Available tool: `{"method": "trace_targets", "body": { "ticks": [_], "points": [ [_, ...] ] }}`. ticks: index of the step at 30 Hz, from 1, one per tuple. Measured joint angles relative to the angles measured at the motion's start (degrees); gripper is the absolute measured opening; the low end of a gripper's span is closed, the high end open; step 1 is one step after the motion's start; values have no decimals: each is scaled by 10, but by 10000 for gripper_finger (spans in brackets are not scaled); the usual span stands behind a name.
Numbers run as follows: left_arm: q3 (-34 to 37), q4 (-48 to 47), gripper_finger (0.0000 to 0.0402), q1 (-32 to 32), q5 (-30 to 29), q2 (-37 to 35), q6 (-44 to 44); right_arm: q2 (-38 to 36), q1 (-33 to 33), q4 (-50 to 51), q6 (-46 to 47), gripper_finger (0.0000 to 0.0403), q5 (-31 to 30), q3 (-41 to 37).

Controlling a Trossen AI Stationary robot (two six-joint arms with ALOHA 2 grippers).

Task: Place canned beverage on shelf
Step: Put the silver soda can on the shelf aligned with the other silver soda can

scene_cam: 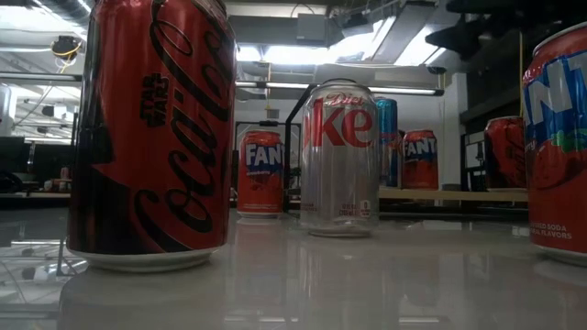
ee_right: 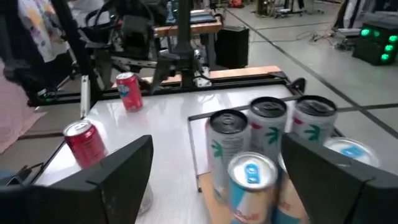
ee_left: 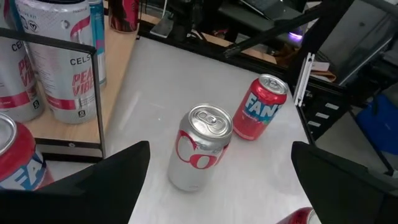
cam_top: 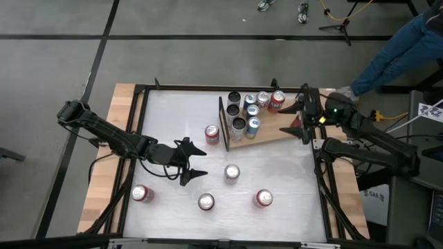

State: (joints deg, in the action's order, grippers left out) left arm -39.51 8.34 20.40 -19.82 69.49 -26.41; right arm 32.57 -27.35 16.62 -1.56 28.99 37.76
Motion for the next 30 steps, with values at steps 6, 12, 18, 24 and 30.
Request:
{"method": "trace_targets", "body": {
  "ticks": [6,12,18,24,30],
  "points": [
    [0,0,381,-8,-16,0,14,22,108,-2,0,342,-100,0],
    [0,-1,380,-38,-37,0,56,63,184,-3,0,342,-178,0],
    [0,-1,380,-82,-66,0,111,113,236,-12,0,342,-210,0],
    [0,-2,380,-126,-67,0,162,165,283,-84,0,342,-210,0],
    [0,-29,380,-156,-59,0,180,205,321,-140,-2,342,-210,0]
  ]
}}
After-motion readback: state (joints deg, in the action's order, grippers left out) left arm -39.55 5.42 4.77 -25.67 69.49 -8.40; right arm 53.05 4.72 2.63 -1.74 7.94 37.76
